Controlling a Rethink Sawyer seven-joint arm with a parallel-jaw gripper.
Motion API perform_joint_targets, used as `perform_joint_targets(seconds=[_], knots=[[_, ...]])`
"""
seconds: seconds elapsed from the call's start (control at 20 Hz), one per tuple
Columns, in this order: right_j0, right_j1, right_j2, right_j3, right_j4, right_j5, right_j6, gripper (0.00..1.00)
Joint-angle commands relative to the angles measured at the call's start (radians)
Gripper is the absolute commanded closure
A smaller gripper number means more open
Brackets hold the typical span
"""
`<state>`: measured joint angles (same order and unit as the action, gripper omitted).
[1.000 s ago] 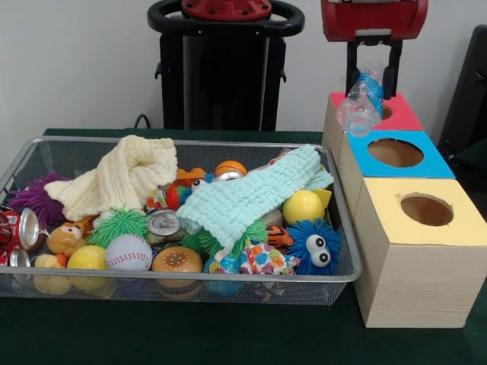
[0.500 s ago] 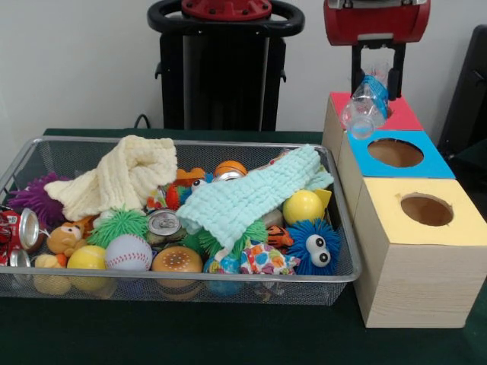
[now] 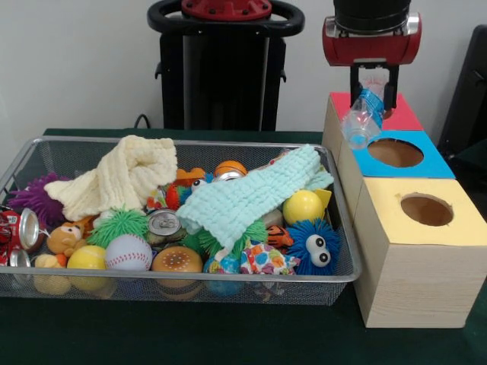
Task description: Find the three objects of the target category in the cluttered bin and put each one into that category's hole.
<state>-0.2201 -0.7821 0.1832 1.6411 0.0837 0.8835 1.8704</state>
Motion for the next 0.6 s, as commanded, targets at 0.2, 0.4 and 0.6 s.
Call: perform_joint_targets(seconds=[0.2, 0.4, 0.6], knots=[[0.043, 0.046, -0.016, 0.128, 0.128, 0.092, 0.259, 1.0], [0.059, 0.029, -0.017, 0.119, 0.159, 0.14, 0.269, 1.0], [0.068, 0.016, -0.018, 0.109, 0.189, 0.184, 0.269, 1.0]])
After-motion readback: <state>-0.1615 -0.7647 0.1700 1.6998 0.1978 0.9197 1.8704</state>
